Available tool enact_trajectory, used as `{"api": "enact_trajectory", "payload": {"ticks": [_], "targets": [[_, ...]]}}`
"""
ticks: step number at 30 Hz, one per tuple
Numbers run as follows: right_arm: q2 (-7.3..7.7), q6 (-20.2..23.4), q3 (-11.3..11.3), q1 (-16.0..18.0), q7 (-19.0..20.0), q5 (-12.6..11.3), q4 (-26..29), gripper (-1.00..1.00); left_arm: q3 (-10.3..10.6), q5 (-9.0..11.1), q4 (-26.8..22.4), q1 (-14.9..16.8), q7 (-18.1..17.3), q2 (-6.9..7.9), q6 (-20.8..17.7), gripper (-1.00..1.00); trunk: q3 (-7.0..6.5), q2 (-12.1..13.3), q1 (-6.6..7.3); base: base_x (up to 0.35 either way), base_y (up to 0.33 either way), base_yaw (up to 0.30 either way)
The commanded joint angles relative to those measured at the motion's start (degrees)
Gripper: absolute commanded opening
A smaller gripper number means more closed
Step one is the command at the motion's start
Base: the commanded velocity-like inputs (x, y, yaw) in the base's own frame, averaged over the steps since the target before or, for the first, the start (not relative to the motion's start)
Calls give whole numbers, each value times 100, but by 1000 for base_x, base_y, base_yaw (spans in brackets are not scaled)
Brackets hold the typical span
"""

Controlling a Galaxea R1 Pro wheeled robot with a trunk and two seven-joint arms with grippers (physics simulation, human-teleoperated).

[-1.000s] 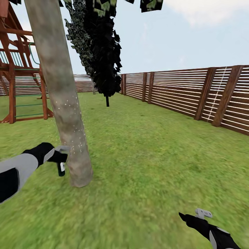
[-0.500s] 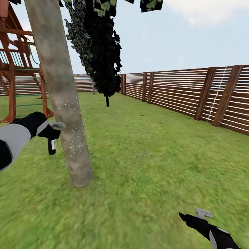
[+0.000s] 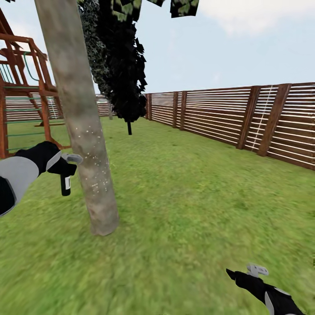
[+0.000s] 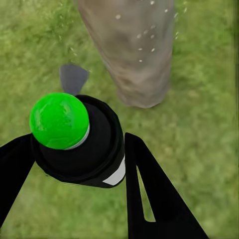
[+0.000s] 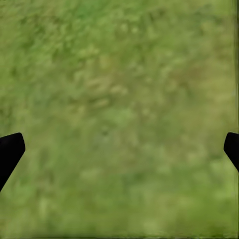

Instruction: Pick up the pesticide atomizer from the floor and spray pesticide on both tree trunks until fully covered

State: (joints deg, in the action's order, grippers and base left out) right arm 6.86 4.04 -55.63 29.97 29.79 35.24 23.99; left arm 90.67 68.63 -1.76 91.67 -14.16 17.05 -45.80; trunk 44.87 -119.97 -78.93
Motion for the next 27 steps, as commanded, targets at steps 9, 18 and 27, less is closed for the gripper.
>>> {"api": "enact_trajectory", "payload": {"ticks": [9, 18, 27], "targets": [[0, 0, 0, 0, 0, 0, 0, 100, 12, -5, 0, 0, 1, 0, 1, -100, 0, 0, 0, -131, 190, -85], [0, 0, -1, 0, 0, 0, 0, 100, 12, -5, 0, 0, 1, 0, 1, -100, 0, 0, 0, -217, 232, -142], [0, 0, 0, 0, 0, 0, 0, 100, 43, 2, -3, 0, 1, -4, 1, -100, 0, 0, 0, -210, 256, -204]]}}
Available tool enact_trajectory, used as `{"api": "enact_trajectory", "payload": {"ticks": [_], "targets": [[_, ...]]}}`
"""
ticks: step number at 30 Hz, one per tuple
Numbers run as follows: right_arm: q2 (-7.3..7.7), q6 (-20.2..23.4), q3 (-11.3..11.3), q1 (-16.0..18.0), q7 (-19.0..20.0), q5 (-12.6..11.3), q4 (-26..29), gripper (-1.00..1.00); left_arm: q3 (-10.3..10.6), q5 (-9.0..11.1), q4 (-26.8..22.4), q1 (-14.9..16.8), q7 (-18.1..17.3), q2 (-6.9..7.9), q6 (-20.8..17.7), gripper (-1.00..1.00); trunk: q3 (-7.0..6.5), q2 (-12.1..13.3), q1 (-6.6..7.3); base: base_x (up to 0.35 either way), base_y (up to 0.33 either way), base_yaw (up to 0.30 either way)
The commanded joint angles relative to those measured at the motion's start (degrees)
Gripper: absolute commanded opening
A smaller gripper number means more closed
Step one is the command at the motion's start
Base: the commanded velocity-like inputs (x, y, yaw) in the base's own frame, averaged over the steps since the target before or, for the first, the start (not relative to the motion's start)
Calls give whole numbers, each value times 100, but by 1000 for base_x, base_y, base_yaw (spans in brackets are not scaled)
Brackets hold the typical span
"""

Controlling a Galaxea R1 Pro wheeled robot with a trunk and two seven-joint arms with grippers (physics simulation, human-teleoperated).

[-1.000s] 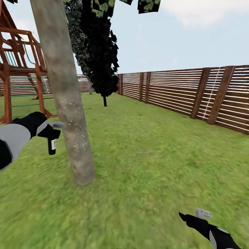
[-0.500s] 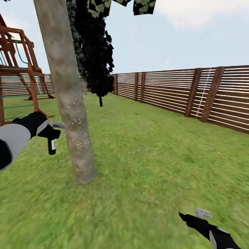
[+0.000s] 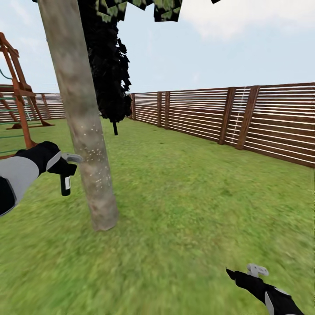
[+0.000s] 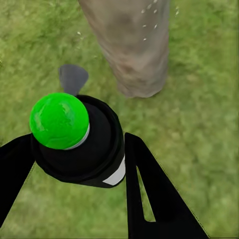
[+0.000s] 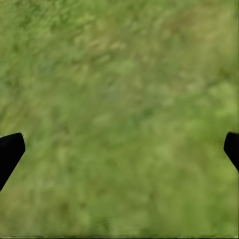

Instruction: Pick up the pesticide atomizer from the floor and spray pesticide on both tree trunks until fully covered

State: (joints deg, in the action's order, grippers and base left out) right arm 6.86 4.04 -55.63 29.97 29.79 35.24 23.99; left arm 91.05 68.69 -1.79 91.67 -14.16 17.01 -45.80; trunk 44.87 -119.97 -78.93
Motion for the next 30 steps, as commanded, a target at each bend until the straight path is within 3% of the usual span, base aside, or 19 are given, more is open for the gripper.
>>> {"api": "enact_trajectory", "payload": {"ticks": [1, 17, 24, 30], "targets": [[0, 0, 0, 0, 0, 0, 0, 100, 12, -4, 0, 0, 1, -2, 1, -100, 0, 0, 0, -154, 171, -18], [0, -3, -1, -2, 0, 0, 0, 100, 52, -4, 0, 0, 1, -5, 1, -100, 0, 0, 0, -22, 258, -1], [0, 0, 0, -1, 0, 0, 0, 100, 71, 4, -6, -50, -4, -5, 21, -100, 0, 0, 0, -16, 42, -213], [0, -2, -1, 0, 0, 0, 0, 100, 71, 4, -6, -589, -8, -21, 121, -100, 0, 0, 0, 0, 0, -50]]}}
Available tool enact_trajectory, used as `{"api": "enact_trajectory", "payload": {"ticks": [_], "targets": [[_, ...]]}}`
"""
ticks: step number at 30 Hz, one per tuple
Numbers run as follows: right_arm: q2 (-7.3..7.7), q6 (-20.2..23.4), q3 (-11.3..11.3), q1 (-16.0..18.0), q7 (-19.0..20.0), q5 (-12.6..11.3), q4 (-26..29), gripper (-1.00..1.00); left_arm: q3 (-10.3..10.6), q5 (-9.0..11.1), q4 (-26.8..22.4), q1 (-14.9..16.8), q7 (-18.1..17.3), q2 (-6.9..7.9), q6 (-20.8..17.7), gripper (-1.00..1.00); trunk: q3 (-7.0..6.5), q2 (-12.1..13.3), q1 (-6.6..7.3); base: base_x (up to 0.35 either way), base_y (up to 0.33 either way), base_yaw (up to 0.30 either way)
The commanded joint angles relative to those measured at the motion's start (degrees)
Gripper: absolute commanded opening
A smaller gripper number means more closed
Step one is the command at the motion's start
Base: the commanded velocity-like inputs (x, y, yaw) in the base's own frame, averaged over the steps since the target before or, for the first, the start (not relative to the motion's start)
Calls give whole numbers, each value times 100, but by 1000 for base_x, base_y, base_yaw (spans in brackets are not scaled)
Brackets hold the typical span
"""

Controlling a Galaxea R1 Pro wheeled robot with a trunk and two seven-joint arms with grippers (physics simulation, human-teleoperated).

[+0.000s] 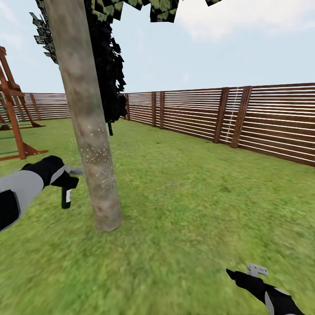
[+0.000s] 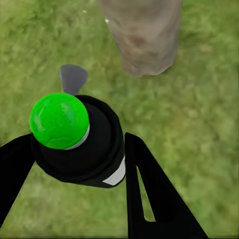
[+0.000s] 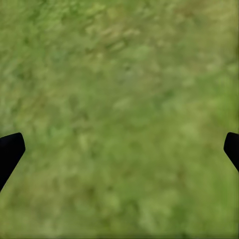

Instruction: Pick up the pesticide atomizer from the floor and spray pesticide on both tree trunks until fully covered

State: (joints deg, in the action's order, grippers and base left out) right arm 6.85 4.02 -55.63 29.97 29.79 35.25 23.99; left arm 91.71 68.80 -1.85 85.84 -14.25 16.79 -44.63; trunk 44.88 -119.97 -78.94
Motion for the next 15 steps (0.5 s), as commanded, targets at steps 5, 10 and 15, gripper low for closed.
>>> {"api": "enact_trajectory", "payload": {"ticks": [5, 10, 15], "targets": [[0, 0, 0, 0, 0, 0, 0, 100, 4, -5, 5, -376, 1, 0, 310, -100, -1, -1, 1, 0, 0, 0], [0, 0, 0, 0, 0, 0, 0, 100, 4, 2, 1, -625, 1, -9, 375, -100, -1, -1, 1, 0, 0, 0], [0, 0, 0, 0, 0, 0, 0, 100, -4, 11, 0, -901, -15, -18, 534, -100, -1, -1, 1, 0, 35, 0]]}}
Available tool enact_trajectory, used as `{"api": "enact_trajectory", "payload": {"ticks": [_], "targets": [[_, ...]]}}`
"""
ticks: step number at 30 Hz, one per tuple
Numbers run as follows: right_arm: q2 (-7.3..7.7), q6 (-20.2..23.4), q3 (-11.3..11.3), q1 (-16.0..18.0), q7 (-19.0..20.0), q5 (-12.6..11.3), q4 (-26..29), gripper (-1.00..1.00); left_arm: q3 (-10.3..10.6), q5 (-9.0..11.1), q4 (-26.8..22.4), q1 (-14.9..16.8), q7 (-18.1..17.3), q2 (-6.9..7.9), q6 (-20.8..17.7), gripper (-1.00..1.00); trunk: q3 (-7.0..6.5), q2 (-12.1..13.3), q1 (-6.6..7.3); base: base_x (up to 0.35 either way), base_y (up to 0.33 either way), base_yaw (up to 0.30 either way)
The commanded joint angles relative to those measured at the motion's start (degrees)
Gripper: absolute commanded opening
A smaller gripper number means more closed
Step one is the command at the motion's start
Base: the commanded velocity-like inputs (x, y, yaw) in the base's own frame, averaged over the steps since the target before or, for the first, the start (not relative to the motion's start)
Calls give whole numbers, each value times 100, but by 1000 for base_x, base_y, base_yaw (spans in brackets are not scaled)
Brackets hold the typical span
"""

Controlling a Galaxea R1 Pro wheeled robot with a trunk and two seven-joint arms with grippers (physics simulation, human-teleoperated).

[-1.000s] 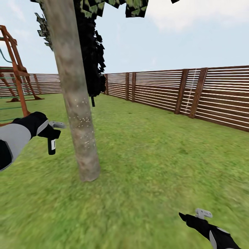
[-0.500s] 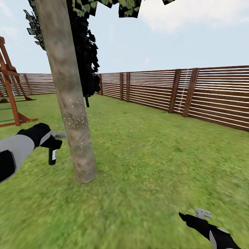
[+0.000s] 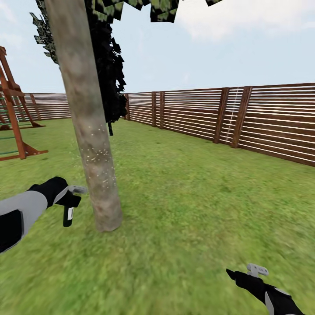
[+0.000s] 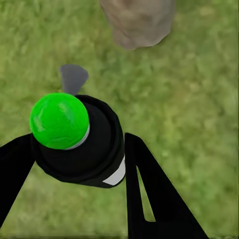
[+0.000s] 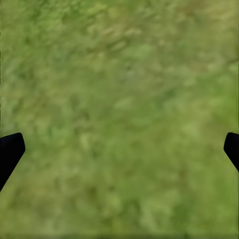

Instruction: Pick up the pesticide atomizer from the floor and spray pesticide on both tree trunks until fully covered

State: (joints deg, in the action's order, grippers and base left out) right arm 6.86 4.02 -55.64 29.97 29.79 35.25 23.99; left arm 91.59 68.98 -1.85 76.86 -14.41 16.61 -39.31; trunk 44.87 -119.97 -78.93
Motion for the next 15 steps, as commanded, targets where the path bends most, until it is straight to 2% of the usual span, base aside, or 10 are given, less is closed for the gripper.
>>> {"api": "enact_trajectory", "payload": {"ticks": [1, 5, 10, 12, 15], "targets": [[0, -1, 0, -1, 0, 0, 0, 100, 8, -8, 0, -29, -41, 2, 7, -100, -1, 0, 0, 0, 190, -5], [0, -2, 0, 0, 0, 0, 0, 100, 8, -7, 15, -55, -330, 89, 251, -100, -1, 0, 0, 0, 279, -189], [0, -2, 1, 0, 0, 0, 0, 100, 8, -7, 11, -106, -360, 122, 300, -100, -1, 0, 0, 0, 313, -269], [0, -2, 0, -2, 0, 0, 0, 100, 8, -13, 10, -256, -361, 122, 301, -100, -1, 0, 0, 0, 315, -253], [0, -1, 0, 0, 0, 0, 0, 100, 8, -14, 9, -342, -361, 119, 301, -100, -1, 0, 0, -27, 314, -75]]}}
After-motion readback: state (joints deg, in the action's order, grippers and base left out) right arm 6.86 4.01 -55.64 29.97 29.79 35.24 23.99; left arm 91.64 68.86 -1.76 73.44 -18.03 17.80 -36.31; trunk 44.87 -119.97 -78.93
